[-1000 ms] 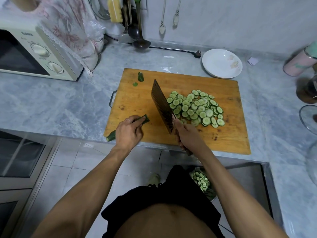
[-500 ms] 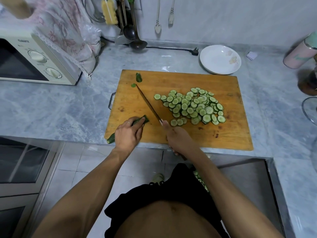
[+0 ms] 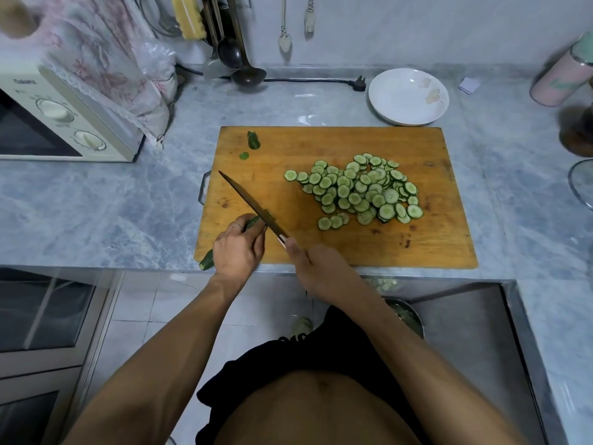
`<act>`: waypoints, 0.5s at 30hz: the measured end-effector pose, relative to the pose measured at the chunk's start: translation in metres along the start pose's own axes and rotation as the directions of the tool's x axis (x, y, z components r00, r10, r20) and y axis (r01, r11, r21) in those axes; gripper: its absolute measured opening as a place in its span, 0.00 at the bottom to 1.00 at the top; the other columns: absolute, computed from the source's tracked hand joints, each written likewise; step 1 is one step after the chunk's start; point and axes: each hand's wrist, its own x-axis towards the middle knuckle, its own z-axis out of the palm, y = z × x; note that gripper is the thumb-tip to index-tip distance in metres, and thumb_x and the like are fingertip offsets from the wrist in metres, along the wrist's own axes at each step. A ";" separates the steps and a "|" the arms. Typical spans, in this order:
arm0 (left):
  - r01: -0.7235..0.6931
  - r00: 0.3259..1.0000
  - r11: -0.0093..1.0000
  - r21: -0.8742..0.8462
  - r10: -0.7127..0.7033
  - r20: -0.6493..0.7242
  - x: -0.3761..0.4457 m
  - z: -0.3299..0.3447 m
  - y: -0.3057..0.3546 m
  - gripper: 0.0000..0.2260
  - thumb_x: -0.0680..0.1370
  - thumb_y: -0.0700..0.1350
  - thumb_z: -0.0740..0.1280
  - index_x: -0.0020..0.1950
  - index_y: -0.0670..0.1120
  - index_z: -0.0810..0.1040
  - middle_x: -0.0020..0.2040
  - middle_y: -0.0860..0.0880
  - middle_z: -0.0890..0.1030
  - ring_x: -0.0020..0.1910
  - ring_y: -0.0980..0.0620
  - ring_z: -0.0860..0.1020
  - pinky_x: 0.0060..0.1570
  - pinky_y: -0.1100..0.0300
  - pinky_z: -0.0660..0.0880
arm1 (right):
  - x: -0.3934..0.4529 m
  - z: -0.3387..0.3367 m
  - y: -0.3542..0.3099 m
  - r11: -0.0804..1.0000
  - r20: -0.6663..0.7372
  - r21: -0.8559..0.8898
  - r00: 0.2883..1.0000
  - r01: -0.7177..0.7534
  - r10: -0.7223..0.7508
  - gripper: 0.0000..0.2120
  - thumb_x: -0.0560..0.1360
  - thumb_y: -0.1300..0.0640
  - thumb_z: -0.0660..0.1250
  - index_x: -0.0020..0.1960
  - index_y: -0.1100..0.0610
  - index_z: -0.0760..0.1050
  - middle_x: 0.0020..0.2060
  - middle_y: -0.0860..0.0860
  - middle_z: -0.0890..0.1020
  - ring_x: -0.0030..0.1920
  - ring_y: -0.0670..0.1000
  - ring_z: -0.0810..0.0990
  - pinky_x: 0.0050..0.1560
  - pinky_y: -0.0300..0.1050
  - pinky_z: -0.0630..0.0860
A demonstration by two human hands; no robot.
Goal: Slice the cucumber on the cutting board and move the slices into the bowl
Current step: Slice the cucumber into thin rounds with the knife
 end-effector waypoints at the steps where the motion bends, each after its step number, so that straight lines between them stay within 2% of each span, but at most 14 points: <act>1: 0.003 1.000 1.000 -0.003 -0.003 -0.008 0.000 0.000 0.000 0.09 0.78 0.44 0.67 0.55 0.50 0.84 0.56 0.46 0.81 0.45 0.42 0.80 0.36 0.56 0.74 | 0.000 -0.001 -0.001 1.000 0.002 0.013 1.000 -0.011 0.011 0.32 0.84 0.40 0.44 0.30 0.56 0.68 0.28 0.53 0.74 0.31 0.49 0.73 0.34 0.43 0.67; 5: 0.003 1.000 1.000 -0.016 -0.004 -0.031 0.000 0.001 0.001 0.10 0.78 0.46 0.64 0.54 0.50 0.84 0.56 0.47 0.81 0.45 0.42 0.81 0.35 0.56 0.74 | 0.002 -0.004 -0.003 0.996 0.010 0.066 0.998 -0.054 0.054 0.32 0.83 0.38 0.45 0.29 0.56 0.68 0.28 0.54 0.75 0.30 0.52 0.75 0.32 0.43 0.70; 12: 0.017 0.999 1.000 -0.012 -0.018 -0.037 0.001 0.002 0.001 0.10 0.77 0.46 0.65 0.53 0.49 0.84 0.55 0.46 0.81 0.44 0.41 0.81 0.35 0.57 0.73 | 0.004 -0.009 -0.007 0.999 0.022 0.040 0.999 -0.033 0.032 0.31 0.84 0.40 0.46 0.30 0.56 0.67 0.28 0.53 0.73 0.30 0.49 0.72 0.30 0.42 0.65; 15: 0.018 0.999 1.000 -0.011 -0.019 -0.041 0.001 0.005 0.000 0.10 0.78 0.46 0.65 0.55 0.50 0.84 0.56 0.46 0.81 0.45 0.42 0.80 0.35 0.56 0.74 | 0.006 -0.009 -0.006 0.994 0.024 0.083 0.998 -0.065 0.063 0.31 0.83 0.38 0.46 0.31 0.56 0.68 0.29 0.53 0.75 0.30 0.50 0.74 0.29 0.42 0.67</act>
